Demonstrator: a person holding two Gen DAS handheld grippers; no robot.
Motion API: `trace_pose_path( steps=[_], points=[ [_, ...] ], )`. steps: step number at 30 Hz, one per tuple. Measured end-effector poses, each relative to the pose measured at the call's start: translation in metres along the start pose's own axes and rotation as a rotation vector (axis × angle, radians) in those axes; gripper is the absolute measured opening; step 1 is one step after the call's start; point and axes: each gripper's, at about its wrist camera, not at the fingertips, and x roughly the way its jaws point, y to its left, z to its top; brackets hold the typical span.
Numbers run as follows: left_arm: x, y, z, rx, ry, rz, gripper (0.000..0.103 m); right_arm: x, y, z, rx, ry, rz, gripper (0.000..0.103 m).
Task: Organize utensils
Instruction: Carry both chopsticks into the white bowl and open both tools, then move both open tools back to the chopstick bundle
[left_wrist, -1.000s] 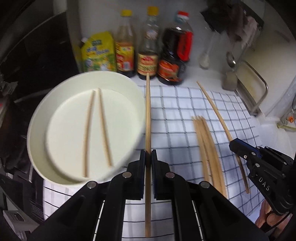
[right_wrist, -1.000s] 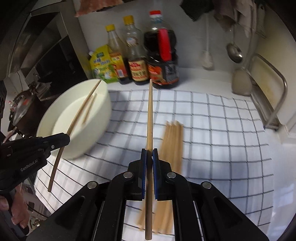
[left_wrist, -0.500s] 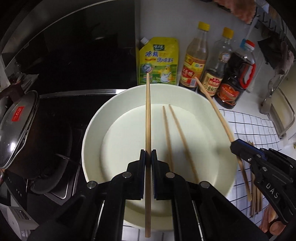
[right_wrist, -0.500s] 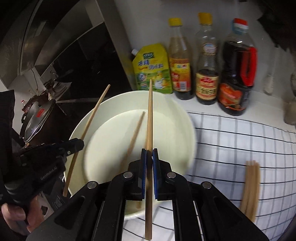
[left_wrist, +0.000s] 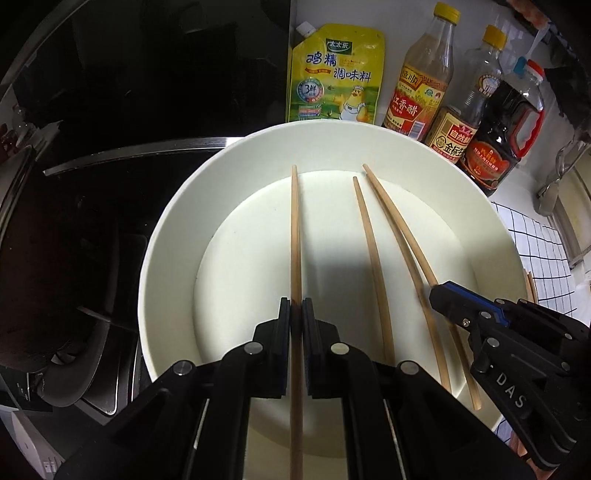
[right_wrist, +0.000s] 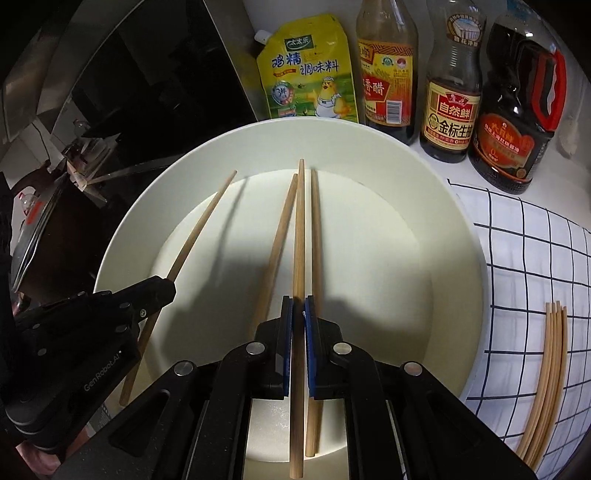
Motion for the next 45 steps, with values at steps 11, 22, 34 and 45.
trace_pose_path(
  steps=[11,22,34,45],
  points=[
    [-0.014,0.005,-0.001,-0.05,-0.004,0.012,0.036,-0.019,-0.005,-0.006,0.016,-0.052,-0.036,0.022],
    [-0.059,0.004,-0.016,-0.083,-0.074,0.044,0.068,-0.059,-0.007,-0.024,-0.015,-0.092,-0.031,0.026],
    [-0.092,-0.015,-0.03,-0.082,-0.103,0.044,0.072,-0.099,-0.027,-0.044,-0.022,-0.115,-0.015,0.033],
    [-0.099,-0.044,-0.029,-0.079,-0.118,0.026,0.073,-0.136,-0.068,-0.052,0.004,-0.163,-0.053,0.037]
  ],
)
